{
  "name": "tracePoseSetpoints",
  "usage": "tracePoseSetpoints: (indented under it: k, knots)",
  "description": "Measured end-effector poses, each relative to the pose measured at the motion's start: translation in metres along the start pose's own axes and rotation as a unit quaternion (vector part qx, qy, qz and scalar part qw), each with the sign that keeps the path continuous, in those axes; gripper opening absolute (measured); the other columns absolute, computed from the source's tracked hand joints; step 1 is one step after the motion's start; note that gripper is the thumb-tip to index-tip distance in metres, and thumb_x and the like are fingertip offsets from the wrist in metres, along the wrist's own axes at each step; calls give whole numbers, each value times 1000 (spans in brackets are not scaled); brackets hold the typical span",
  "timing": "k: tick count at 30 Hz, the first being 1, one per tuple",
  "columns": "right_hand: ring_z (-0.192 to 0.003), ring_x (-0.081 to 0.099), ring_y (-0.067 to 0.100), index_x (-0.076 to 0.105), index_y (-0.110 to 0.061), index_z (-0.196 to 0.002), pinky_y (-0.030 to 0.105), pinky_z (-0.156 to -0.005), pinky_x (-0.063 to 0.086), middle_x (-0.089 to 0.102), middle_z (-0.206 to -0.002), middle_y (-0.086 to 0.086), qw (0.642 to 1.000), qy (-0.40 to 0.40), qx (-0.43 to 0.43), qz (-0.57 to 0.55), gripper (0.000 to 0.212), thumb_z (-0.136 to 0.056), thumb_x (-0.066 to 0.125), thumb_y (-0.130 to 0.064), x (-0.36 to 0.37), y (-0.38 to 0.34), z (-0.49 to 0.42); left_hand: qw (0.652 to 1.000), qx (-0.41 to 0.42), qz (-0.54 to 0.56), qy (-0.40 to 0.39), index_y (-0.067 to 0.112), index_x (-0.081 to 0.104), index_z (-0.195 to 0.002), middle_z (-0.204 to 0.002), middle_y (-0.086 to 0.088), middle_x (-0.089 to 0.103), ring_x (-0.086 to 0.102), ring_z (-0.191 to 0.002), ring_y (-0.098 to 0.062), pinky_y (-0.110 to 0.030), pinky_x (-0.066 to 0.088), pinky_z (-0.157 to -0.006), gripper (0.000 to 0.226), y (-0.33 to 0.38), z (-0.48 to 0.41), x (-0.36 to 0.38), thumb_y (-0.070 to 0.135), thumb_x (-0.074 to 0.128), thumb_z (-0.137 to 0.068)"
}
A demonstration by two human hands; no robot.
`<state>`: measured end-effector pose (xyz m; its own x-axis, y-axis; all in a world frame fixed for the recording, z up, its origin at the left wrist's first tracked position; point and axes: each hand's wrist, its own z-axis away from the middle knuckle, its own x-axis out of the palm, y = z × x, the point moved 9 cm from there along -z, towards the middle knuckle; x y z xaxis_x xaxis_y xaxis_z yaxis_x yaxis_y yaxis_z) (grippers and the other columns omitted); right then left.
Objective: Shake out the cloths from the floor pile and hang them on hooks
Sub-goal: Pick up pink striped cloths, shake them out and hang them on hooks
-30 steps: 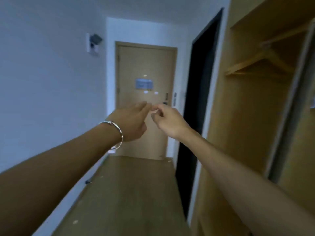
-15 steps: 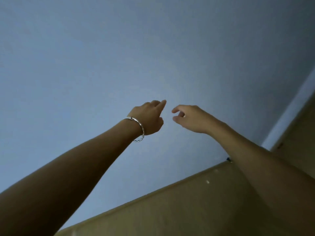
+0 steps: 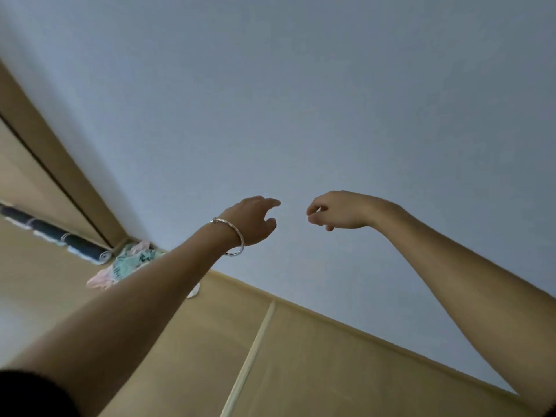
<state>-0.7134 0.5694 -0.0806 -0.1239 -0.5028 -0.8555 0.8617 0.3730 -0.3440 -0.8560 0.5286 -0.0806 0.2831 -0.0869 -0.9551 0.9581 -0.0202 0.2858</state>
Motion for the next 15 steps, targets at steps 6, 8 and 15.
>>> tracePoseSetpoints:
  k: [6,8,15]
  knots:
    - [-102,60,12,54,-31,-125,33,-92,45,66,-111,0,984,-115,-102,89,33,-95,46,-43,61,-125,-55,972,-167,159,46,23,48,-135,-131,0,55,56,-112,-16,-24,42,-93,41,-152,66,-13,19,49,-94]
    - [-102,60,11,53,-31,-128,31,-90,45,65,-113,-1,979,-131,-113,106,36,-94,46,-43,74,-161,-76,965,-195,169,49,23,47,-135,-133,0,55,57,-113,-16,-24,40,-95,41,-196,81,-13,20,49,-95]
    - [-103,59,11,50,-28,-132,32,-91,44,63,-118,0,968,-148,-148,141,39,-96,44,-40,120,-309,-156,948,-240,190,88,22,48,-135,-127,0,58,55,-115,-18,-30,41,-96,40,-351,99,-31,24,47,-96]
